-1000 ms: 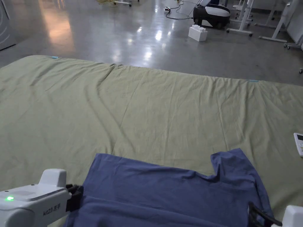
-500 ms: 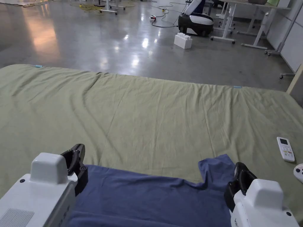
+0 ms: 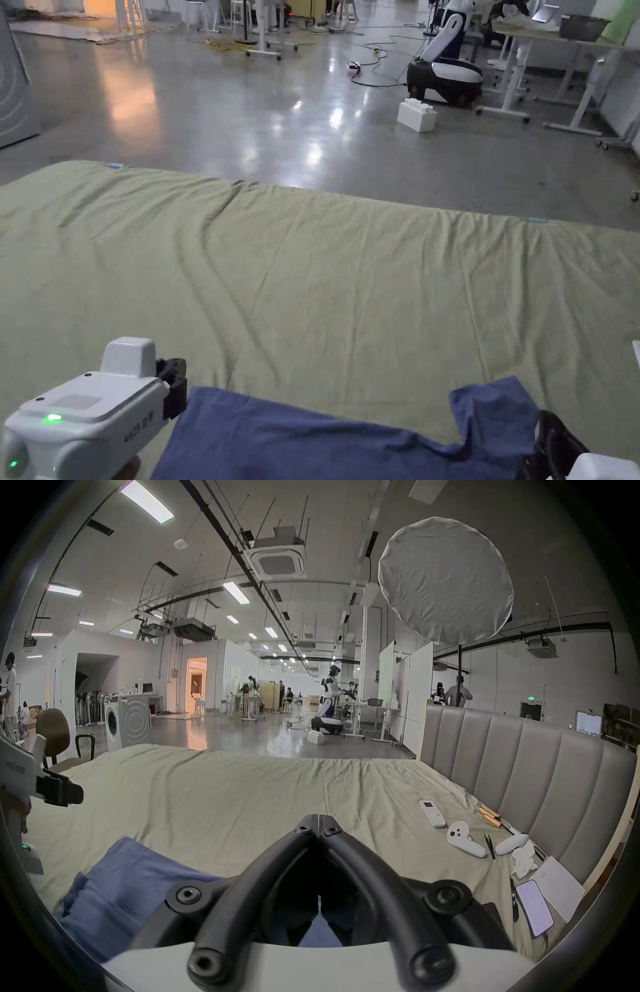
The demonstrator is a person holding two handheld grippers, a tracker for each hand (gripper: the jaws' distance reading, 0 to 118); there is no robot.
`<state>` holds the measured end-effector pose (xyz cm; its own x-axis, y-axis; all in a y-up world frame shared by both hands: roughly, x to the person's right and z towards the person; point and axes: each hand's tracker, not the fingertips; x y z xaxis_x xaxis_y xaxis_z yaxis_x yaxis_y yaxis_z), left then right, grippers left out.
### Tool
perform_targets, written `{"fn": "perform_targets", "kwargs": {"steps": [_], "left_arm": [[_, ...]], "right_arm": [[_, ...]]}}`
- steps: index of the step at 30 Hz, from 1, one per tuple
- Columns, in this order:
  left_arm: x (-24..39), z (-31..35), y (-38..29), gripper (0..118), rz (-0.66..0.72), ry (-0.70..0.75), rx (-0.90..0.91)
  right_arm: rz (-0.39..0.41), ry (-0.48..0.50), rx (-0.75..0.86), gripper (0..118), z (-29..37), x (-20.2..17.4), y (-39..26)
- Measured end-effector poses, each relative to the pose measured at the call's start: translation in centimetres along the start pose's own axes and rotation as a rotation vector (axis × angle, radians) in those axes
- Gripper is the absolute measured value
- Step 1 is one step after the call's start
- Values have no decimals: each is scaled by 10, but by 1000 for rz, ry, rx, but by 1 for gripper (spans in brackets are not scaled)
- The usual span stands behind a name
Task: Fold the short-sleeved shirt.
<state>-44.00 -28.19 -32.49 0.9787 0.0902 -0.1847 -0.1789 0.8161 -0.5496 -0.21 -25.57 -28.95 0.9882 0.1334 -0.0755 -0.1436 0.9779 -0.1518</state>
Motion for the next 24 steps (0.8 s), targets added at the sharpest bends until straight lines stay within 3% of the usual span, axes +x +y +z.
{"fn": "perform_targets", "kwargs": {"steps": [2,3,4,6,7,8,9,18,19,22,24], "left_arm": [[-12,-38,7,2,24,-18,-126],[-17,-56,9,9,30,-28,-171],[-20,-72,11,23,28,-30,-210],[-24,-98,11,40,21,-12,-293],[-26,-111,12,57,21,-12,-314],[-28,-122,12,68,22,-8,-340],[-27,-129,10,71,20,6,-349],[-12,-175,-6,68,-46,67,-465],[-3,-172,-5,62,-86,89,-455],[23,-166,-13,24,-219,76,-432],[28,-167,-15,14,-216,79,-431]], "right_arm": [[5,2,-21,1,-8,3,-4],[7,1,-37,1,-11,4,-6],[7,-2,-55,1,-14,5,-9],[13,-6,-75,1,-20,8,-15],[18,-10,-87,1,-23,9,-17],[24,-14,-100,1,-25,11,-21],[28,-17,-110,1,-27,12,-24],[13,-67,-215,1,-39,30,-49],[9,-72,-226,1,-40,32,-51],[-20,-90,-258,1,-45,38,-58],[-41,-95,-280,1,-53,46,-62]]}}
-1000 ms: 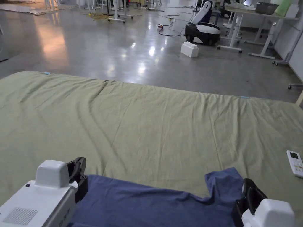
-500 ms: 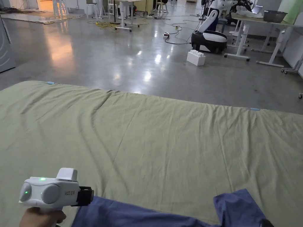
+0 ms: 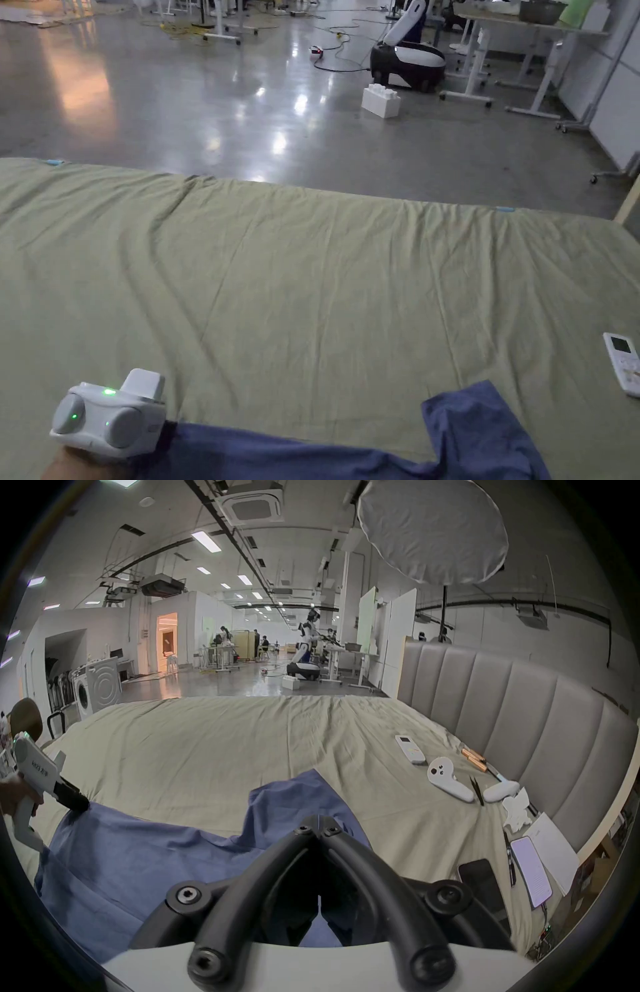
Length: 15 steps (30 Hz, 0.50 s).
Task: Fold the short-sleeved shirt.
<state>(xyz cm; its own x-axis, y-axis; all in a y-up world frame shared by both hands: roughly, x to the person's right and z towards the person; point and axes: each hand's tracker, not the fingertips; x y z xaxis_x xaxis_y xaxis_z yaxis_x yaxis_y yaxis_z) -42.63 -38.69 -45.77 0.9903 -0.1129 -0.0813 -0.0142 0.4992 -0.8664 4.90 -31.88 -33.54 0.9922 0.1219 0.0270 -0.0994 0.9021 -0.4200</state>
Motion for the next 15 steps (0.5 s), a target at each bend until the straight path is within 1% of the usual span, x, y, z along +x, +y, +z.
{"fn": "perform_targets", "kwargs": {"steps": [1,3,5,6,7,8,9,10,11,12,13,15], "left_arm": [[-2,-3,0,8,23,-14,0],[-9,-3,-2,6,96,-51,3],[-18,2,-1,5,101,-70,10],[-20,5,-2,5,109,-73,20],[-23,9,-3,5,126,-87,34],[-26,13,-4,5,151,-100,46],[-29,17,-4,5,178,-108,58],[-32,21,-5,5,189,-109,71],[-31,26,-6,5,172,-113,75],[-31,29,-7,5,165,-113,88],[-27,41,-7,5,159,-118,100],[-26,51,-9,5,160,-124,119]], "right_arm": [[-10,1,-24,1,-6,5,1],[-20,-11,-59,1,-19,14,4],[-35,7,-98,1,-36,27,12],[-30,31,-138,1,-47,32,16],[-41,81,-218,1,-63,37,20],[-17,96,-248,2,-79,42,26],[-11,113,-322,8,-95,44,29],[-12,117,-354,26,-110,46,31],[32,107,-415,44,-128,47,34],[69,104,-468,59,-143,46,36],[80,108,-494,68,-158,46,37],[132,118,-569,69,-184,43,36]]}}
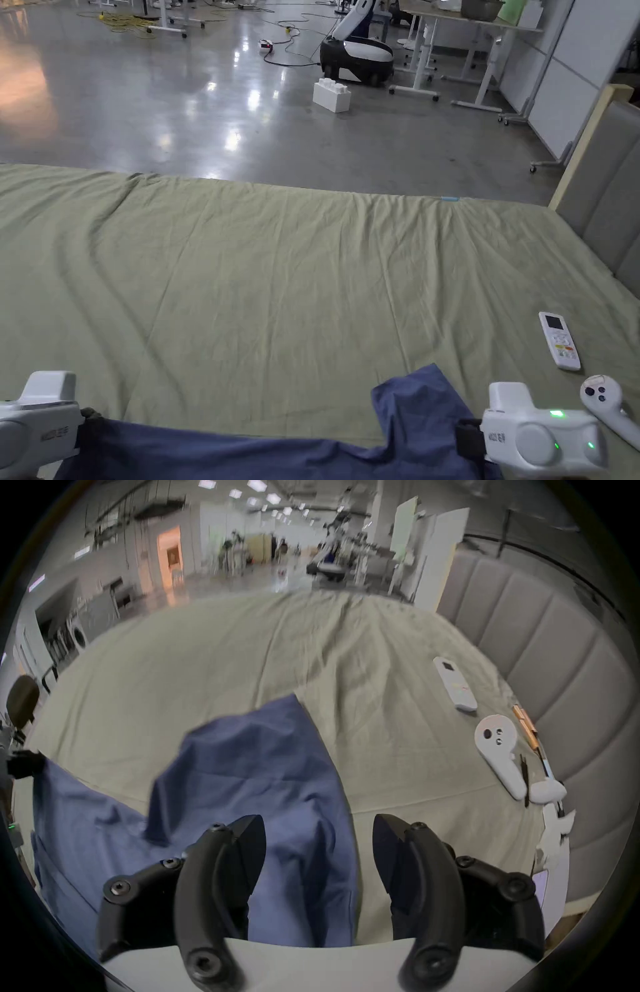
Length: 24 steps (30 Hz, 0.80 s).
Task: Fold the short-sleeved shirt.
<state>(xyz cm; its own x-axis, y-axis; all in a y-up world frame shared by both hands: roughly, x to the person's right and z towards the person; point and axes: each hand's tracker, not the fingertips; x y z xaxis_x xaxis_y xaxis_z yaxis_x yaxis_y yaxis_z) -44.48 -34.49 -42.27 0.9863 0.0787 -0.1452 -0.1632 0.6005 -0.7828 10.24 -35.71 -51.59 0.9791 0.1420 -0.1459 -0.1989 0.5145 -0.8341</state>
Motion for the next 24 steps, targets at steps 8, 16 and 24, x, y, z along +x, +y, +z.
{"fn": "perform_targets", "kwargs": {"steps": [8,16,24], "left_arm": [[8,22,-2,5,-24,4,47],[6,30,-6,5,-26,1,61],[-12,61,-9,5,17,-50,138]], "right_arm": [[-63,19,-89,65,-48,-4,10],[-47,51,-46,2,-24,-9,5],[-111,102,153,2,65,4,-13]]}}
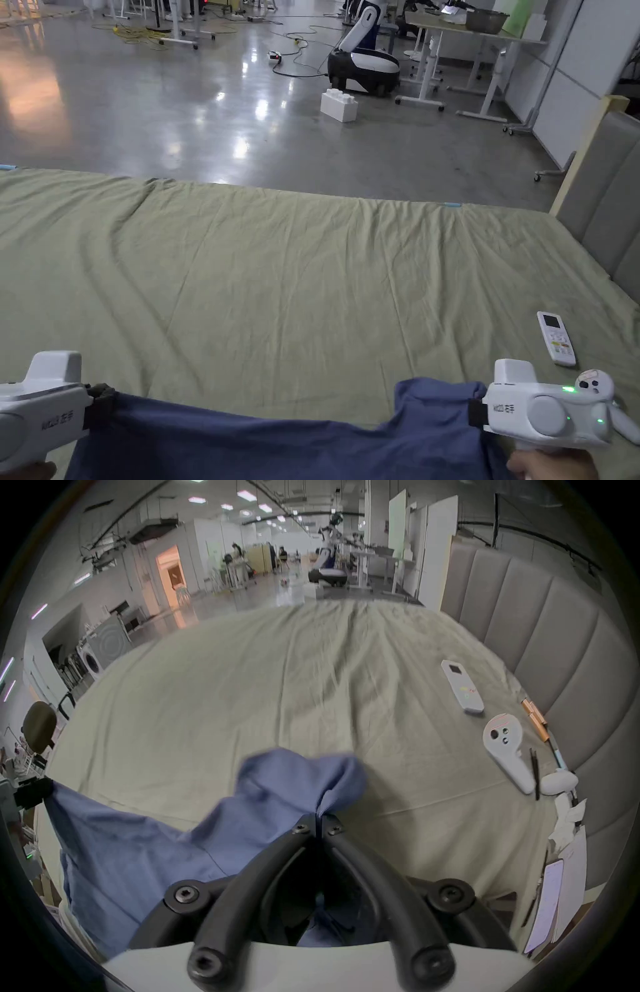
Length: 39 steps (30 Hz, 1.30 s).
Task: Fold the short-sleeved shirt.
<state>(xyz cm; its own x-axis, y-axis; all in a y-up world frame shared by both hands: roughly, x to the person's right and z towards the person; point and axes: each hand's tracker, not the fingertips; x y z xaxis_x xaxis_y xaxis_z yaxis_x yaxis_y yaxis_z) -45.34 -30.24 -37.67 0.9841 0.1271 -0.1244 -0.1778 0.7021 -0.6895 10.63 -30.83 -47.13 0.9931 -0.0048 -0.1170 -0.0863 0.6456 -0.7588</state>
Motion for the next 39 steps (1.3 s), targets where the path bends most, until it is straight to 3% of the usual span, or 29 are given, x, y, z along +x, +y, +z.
{"fn": "perform_targets", "kwargs": {"steps": [3,5,7,16,29,32,34,35,36,37,38,39], "left_arm": [[5,34,-5,5,-22,7,34],[-1,54,-9,5,-12,-6,62],[-1,79,-19,5,1,-16,89],[-8,155,-86,5,19,-33,115],[-15,100,-191,5,28,45,-315],[-24,84,-198,5,40,48,-288],[-23,88,-195,6,15,56,-296],[-24,88,-194,8,8,56,-294],[-26,88,-192,10,7,53,-294],[-27,90,-189,20,9,51,-295],[-25,96,-185,36,11,50,-289],[-24,100,-180,52,10,56,-265]], "right_arm": [[15,-9,100,2,42,2,-10],[66,-18,130,2,69,1,-19],[58,-5,154,2,100,4,-34],[113,-8,93,2,167,12,-113],[126,-72,-221,2,102,18,-226],[130,-85,-203,3,94,13,-235],[149,-96,-204,12,96,10,-230],[151,-100,-199,23,97,9,-229],[155,-123,-194,40,100,8,-227],[182,-174,-194,68,111,2,-222],[208,-227,-180,84,118,-1,-218],[222,-268,-149,91,125,-4,-213]]}}
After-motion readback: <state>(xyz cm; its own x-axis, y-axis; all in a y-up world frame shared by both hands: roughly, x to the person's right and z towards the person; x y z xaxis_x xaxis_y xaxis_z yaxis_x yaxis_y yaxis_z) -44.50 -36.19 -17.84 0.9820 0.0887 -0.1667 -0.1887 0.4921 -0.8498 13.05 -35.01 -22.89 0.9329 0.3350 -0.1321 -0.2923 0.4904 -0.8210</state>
